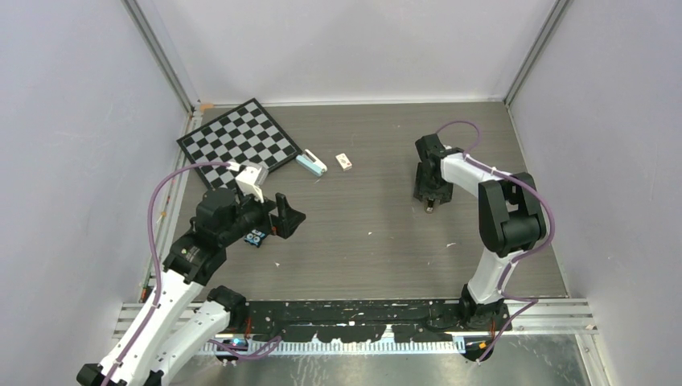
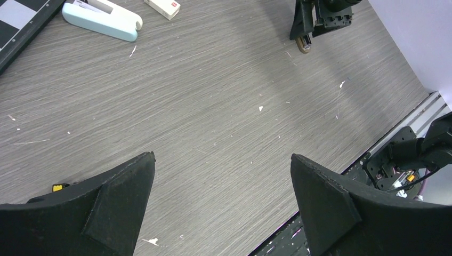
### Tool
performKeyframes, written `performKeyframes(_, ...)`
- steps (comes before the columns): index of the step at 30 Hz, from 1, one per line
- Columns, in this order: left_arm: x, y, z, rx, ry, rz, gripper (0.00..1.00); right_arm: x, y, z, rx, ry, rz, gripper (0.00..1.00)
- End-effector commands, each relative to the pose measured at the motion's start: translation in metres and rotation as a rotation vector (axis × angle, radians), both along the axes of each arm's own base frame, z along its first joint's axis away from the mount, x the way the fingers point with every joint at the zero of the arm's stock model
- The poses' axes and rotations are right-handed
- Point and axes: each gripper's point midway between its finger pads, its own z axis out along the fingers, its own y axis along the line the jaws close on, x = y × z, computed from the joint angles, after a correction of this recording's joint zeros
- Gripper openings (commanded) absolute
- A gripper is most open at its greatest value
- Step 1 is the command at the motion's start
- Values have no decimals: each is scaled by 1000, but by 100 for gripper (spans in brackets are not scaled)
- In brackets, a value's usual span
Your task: Load the staples into the stapler
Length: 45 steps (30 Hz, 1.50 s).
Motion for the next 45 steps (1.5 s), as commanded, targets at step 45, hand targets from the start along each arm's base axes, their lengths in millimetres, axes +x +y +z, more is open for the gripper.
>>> performKeyframes(45, 17, 63, 10, 138, -77, 330, 96, 116, 332, 73, 343, -500, 958, 76)
